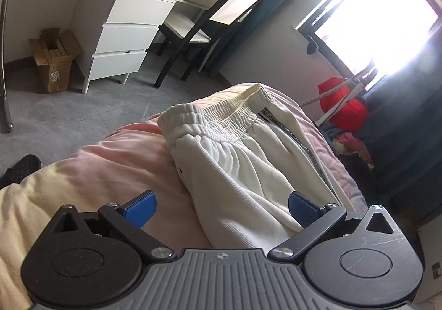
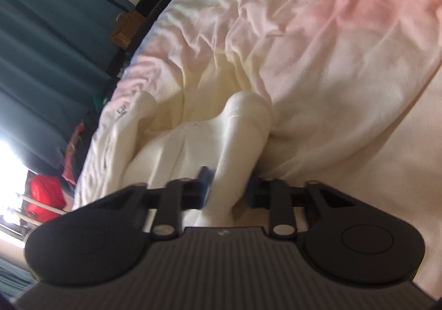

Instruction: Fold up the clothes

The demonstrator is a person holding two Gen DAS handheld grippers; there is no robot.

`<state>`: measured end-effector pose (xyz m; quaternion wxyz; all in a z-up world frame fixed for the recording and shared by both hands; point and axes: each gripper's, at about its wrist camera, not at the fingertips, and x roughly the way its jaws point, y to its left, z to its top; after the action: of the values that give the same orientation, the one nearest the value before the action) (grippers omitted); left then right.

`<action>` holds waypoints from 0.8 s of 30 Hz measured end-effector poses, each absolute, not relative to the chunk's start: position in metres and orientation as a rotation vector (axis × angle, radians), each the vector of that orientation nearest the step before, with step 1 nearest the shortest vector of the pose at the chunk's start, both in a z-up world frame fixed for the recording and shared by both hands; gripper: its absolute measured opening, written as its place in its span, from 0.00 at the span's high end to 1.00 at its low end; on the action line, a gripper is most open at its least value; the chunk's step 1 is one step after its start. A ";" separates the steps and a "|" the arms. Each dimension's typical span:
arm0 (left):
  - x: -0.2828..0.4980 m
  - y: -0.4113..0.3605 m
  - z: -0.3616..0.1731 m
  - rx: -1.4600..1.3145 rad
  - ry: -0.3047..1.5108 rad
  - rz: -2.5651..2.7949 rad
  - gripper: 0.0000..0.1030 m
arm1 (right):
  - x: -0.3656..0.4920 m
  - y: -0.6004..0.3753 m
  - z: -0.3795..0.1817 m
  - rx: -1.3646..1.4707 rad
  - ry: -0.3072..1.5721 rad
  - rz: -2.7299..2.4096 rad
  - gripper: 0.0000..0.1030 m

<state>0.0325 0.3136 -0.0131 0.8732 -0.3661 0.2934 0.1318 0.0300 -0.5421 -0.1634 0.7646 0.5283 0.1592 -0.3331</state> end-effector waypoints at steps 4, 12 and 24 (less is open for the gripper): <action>0.030 0.315 -0.011 -0.794 0.602 0.293 0.00 | 0.020 -0.549 -0.162 1.191 0.303 -0.700 0.95; 0.023 0.325 -0.009 -0.842 0.574 0.344 0.00 | 0.000 -0.555 -0.140 1.171 0.192 -0.712 0.95; 0.013 0.337 -0.021 -0.957 0.631 0.320 0.02 | -0.012 -0.564 -0.151 1.185 0.226 -0.793 0.95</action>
<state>0.0130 0.3368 -0.0211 0.8281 -0.4507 0.2973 0.1508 -0.0118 -0.5640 -0.1508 0.7507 0.5422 0.1035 -0.3629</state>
